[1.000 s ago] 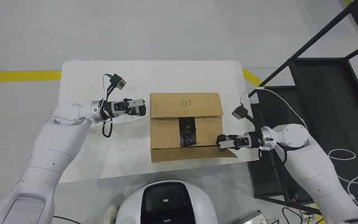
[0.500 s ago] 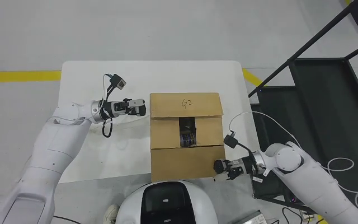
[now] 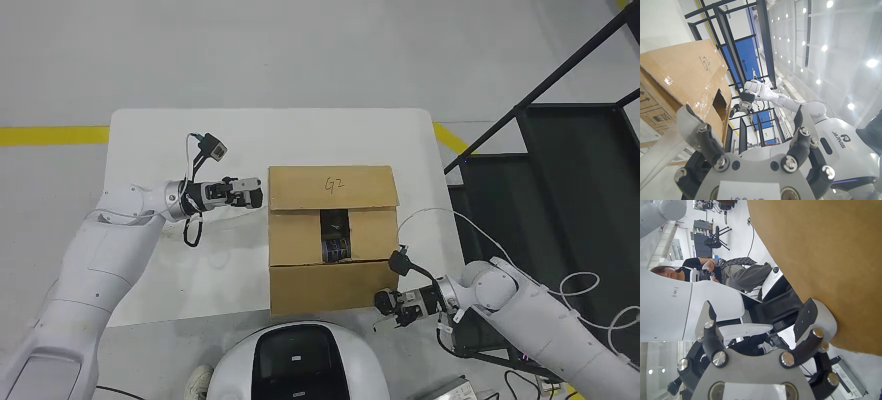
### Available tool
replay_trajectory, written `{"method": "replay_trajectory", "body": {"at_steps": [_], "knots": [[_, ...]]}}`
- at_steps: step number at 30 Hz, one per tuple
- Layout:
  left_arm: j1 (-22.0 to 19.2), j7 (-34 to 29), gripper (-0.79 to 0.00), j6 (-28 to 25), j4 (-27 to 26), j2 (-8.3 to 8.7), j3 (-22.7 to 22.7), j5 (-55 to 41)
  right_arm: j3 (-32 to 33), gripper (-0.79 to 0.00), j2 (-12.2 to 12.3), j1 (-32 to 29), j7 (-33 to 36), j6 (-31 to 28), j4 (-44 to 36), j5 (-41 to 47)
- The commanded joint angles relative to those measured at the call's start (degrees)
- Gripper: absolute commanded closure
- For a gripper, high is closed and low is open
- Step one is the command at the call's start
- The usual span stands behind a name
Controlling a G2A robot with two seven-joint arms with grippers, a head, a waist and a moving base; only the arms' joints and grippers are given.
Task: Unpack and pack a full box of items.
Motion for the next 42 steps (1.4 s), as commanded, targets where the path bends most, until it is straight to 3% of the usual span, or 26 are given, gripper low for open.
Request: {"method": "replay_trajectory", "body": {"at_steps": [1,9,14,25,34,42], "knots": [[0.8,-0.4,-0.785,0.8,-1.3,0.09,-0.2,-0.3,-1.1,-0.785,-0.1,1.0,-1.5,-1.5,0.8,-0.5],[1.1,-1.6,-0.785,2.3,-3.6,-0.27,0.1,-1.1,-5.7,-0.785,0.4,3.8,-4.5,-4.5,3.1,0.2],[1.3,-1.2,-0.785,7.0,-2.4,-1.06,2.5,-0.9,-5.7,-0.785,3.3,3.5,-4.9,-4.9,0.5,6.8],[1.3,-0.3,-0.785,7.4,1.2,-2.79,5.6,-0.7,-6.7,-0.785,8.8,3.5,-6.4,-6.4,-1.4,18.9],[2.9,-3.7,-0.785,7.3,-0.6,-2.41,4.2,-0.7,-10.2,-0.785,11.3,4.7,-7.5,-7.5,-2.2,20.4],[3.7,-0.5,-0.785,8.5,0.9,-2.46,2.8,-1.5,-13.9,-0.785,12.2,7.3,-8.2,-8.2,-1.6,21.6]]}}
